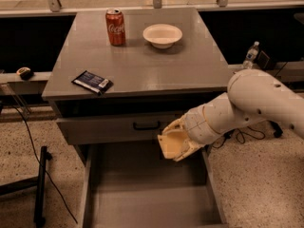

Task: Pick sponge from middle drawer and place on counter

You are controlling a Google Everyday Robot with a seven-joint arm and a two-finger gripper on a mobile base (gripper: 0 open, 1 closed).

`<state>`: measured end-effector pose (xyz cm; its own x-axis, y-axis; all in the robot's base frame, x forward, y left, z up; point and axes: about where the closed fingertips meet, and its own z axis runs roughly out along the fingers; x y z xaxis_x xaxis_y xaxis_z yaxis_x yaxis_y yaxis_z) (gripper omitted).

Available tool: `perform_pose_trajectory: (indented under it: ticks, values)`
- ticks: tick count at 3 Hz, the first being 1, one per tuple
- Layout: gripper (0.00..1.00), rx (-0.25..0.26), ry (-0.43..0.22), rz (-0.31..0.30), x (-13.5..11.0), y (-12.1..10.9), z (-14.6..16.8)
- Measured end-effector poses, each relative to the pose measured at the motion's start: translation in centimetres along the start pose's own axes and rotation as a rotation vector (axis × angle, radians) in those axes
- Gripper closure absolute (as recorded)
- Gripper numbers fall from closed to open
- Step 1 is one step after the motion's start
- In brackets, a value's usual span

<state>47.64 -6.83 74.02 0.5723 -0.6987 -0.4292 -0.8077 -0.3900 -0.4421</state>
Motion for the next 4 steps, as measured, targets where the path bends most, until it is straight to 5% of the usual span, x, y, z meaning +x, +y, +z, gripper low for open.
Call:
perform_pose_trajectory:
  ticks: [1, 3, 4]
  values:
    - [1.0, 0.02, 0.026, 0.044, 0.7, -0.1, -0.3]
    - [1.0, 0.145, 0.175, 0.21, 3.5, -5.5, -10.8]
    - [1.0, 0.141, 0.177, 0.215, 3.5, -6.1, -10.8]
